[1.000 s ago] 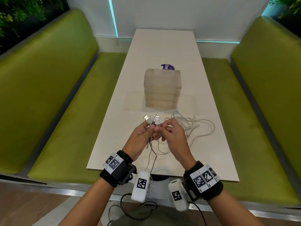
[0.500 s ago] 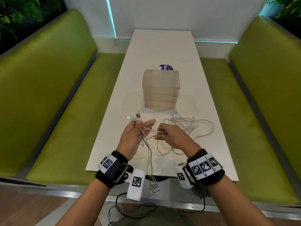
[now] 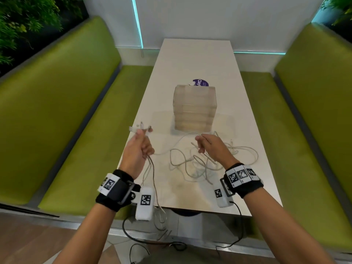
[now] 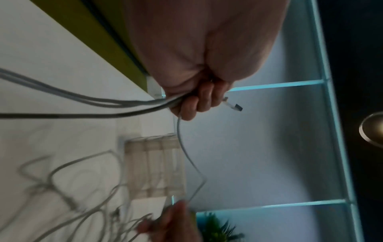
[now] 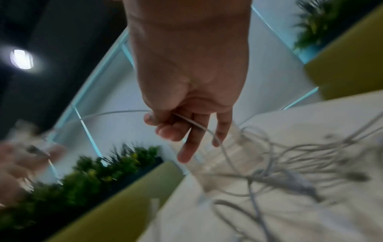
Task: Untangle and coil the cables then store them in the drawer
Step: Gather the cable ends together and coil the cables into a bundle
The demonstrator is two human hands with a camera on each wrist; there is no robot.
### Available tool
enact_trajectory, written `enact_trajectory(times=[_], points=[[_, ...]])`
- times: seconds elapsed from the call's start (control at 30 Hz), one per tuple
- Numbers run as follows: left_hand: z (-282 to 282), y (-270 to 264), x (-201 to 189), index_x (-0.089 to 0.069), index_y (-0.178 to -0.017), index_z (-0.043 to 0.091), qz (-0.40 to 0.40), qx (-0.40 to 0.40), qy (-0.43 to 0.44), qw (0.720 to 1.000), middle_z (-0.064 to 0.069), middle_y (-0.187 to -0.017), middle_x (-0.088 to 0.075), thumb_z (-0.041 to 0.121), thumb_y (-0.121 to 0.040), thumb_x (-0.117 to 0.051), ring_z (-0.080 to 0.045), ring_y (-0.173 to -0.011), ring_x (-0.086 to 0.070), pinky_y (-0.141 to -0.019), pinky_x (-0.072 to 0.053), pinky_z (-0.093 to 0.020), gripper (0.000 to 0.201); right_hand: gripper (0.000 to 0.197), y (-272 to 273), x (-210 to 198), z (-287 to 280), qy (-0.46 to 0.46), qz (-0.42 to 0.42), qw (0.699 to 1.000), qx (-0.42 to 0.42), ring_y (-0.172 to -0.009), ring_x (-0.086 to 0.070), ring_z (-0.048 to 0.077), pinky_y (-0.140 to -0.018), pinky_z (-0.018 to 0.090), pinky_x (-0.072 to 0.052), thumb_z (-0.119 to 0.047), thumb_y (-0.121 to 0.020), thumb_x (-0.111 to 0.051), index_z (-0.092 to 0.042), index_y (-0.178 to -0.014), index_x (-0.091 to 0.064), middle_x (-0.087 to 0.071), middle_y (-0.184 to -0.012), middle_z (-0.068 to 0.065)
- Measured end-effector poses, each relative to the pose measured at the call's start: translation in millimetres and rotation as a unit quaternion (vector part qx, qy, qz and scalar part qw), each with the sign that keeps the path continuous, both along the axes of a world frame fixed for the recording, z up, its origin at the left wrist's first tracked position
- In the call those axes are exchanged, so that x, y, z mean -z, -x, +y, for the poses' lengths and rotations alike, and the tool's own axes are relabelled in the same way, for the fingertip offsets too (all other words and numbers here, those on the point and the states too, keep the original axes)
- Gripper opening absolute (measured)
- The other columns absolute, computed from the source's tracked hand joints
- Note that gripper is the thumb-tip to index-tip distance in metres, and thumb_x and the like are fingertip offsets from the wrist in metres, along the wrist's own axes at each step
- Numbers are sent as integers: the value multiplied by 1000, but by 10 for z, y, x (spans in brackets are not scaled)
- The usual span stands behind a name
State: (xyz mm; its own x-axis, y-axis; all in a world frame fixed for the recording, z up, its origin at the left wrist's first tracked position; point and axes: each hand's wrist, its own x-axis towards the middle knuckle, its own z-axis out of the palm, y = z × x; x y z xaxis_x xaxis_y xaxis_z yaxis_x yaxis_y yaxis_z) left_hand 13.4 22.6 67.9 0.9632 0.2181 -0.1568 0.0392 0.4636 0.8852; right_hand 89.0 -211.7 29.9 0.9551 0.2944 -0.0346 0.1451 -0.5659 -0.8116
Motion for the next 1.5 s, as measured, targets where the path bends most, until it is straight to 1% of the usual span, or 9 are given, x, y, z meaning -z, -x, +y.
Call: enact_trajectory(times=[0.13, 0.33, 0.47, 0.6, 0.83, 0.97, 1.17, 1.37, 1.5], points=[[-320, 32, 124, -59, -107, 10, 25, 73, -130, 988, 12, -54, -30, 43, -89, -48, -5, -47, -26, -51, -26, -23, 40, 38, 197, -233, 268, -19, -13, 998, -58, -48, -49, 8, -52, 17, -37, -33, -98, -45, -17, -67, -58, -49, -52, -8], [-585, -6, 43, -63, -110, 1, -2, 111, -140, 984, -3, -64, -56, 10, -85, -64, -3, -46, -43, -47, -31, -16, 26, 27, 246, -214, 373, 68, -57, 990, -113, -67, -59, 22, -62, 33, -42, -19, -96, -47, -10, -78, -64, -67, -74, 3], [-580, -54, 72, -69, -84, 8, 10, 53, -154, 987, -5, -61, -57, 7, -91, -59, -6, -46, -38, -50, -29, -21, 12, 29, 263, -241, 380, 127, -84, 980, -132, -62, -50, 16, -61, 33, -41, -27, -100, -43, -13, -86, -64, -62, -73, 0], [-500, -43, -10, -63, -84, 4, -12, 15, -125, 992, 13, -46, -40, 17, -91, -57, -8, -46, -25, -49, -27, -21, 16, 28, 61, -70, 260, 184, -59, 975, -112, -76, -57, 21, -66, 34, -42, -32, -98, -47, -11, -87, -62, -68, -85, 4], [-160, 4, -332, -54, -79, 7, -118, -23, -8, 993, 10, -48, -28, 8, -95, -48, -5, -44, -21, -47, -20, -22, 17, 24, -241, 235, -55, 285, -39, 956, -64, -96, -57, 30, -80, 42, -45, -21, -96, -47, -11, -90, -67, -62, -101, 11], [7, 16, -337, -50, -80, 10, -122, -48, -17, 991, 12, -48, -29, 14, -96, -48, -4, -44, -20, -45, -21, -19, 17, 23, -248, 252, -112, 237, -57, 969, -44, -92, -63, 26, -80, 39, -49, -14, -94, -49, -13, -85, -70, -70, -94, 5], [-358, -32, -89, -59, -80, 15, 30, -12, -223, 974, 9, -58, -40, 18, -90, -63, -9, -53, -31, -48, -32, -20, 10, 23, -104, 74, 149, 141, -127, 977, -96, -93, -57, 27, -74, 28, -35, -19, -97, -49, -11, -93, -71, -71, -97, 7], [-688, -153, -29, -60, -85, 17, 56, 31, -233, 970, 4, -69, -58, 18, -90, -64, -6, -53, -44, -45, -35, -16, 6, 23, -42, 61, 325, 151, -167, 962, -156, -100, -54, 24, -86, 32, -42, -22, -96, -52, -12, -102, -71, -70, -104, 4], [-752, -205, -56, -64, -83, 17, 47, 68, -235, 969, 3, -65, -56, 17, -90, -63, 1, -45, -46, -47, -34, -18, 7, 19, 8, 36, 350, 111, -213, 955, -173, -85, -61, 26, -71, 31, -47, -12, -94, -51, -12, -102, -68, -71, -95, 7]])
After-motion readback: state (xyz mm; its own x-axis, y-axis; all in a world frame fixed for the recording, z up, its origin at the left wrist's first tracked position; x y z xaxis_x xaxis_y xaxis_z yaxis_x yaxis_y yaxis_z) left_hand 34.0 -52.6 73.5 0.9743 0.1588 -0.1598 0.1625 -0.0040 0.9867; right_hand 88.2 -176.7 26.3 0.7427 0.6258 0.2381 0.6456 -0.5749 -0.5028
